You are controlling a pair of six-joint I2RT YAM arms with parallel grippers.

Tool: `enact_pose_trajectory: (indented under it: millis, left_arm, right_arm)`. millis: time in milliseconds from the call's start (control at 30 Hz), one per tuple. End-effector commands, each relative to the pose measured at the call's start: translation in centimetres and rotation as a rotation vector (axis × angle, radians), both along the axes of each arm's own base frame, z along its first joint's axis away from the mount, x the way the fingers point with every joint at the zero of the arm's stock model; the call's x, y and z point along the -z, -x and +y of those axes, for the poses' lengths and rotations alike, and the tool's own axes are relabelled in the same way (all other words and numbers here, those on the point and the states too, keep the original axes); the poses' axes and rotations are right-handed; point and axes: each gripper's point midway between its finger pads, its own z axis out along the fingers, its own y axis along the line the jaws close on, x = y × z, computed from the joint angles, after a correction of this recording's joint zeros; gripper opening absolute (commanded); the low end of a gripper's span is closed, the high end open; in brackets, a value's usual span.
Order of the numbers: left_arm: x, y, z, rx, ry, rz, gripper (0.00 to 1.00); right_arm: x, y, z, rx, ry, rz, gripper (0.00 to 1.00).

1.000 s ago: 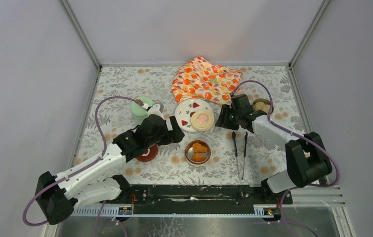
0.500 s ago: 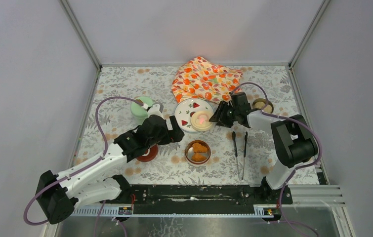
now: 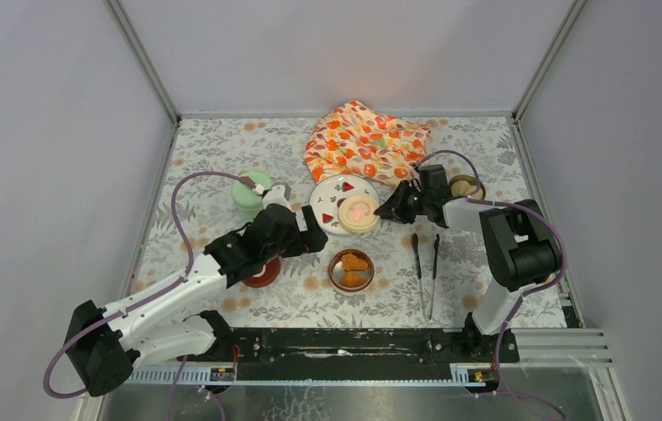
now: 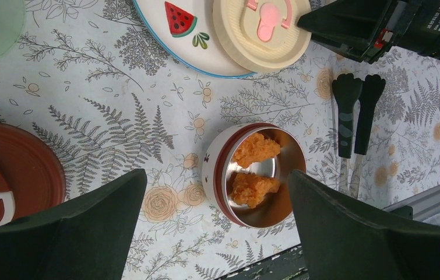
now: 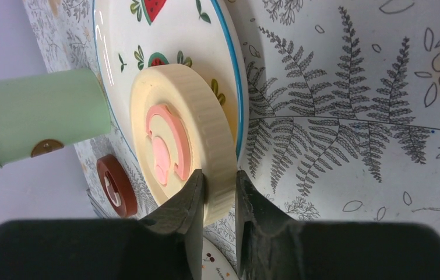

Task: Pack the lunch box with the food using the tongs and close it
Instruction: Pick up the box lid from the plate.

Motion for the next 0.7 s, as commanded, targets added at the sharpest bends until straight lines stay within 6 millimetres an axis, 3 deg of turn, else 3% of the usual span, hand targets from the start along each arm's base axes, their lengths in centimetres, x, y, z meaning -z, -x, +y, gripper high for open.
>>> enact_pose_trajectory:
  millis: [0, 167, 467, 667]
  left_arm:
    - [-1.1, -0.6, -0.3, -0.019, 0.041, -0.049, 0.99]
    - [-1.1, -0.5, -0.2, -0.021, 0.046, -0.050, 0.99]
    - [-1.4, -0.4, -0.3, -0.023, 0.057, -0.051, 0.99]
    - [-1.0, -0.2, -0.7, -0.008, 0.066, -0.030, 0.99]
  right_arm:
    - [-1.4, 0.0, 0.5, -0.026, -0.072, -0.041, 0.18]
    - [-1.9, 0.6, 0.1, -0.029, -0.083, -0.049, 0.08]
    - [-4.4, 2.3, -0.1, -0.065, -0.096, -0.098, 0.08]
    - [-6.1, 4.8, -0.1, -0.120, -0.117, -0.111, 0.08]
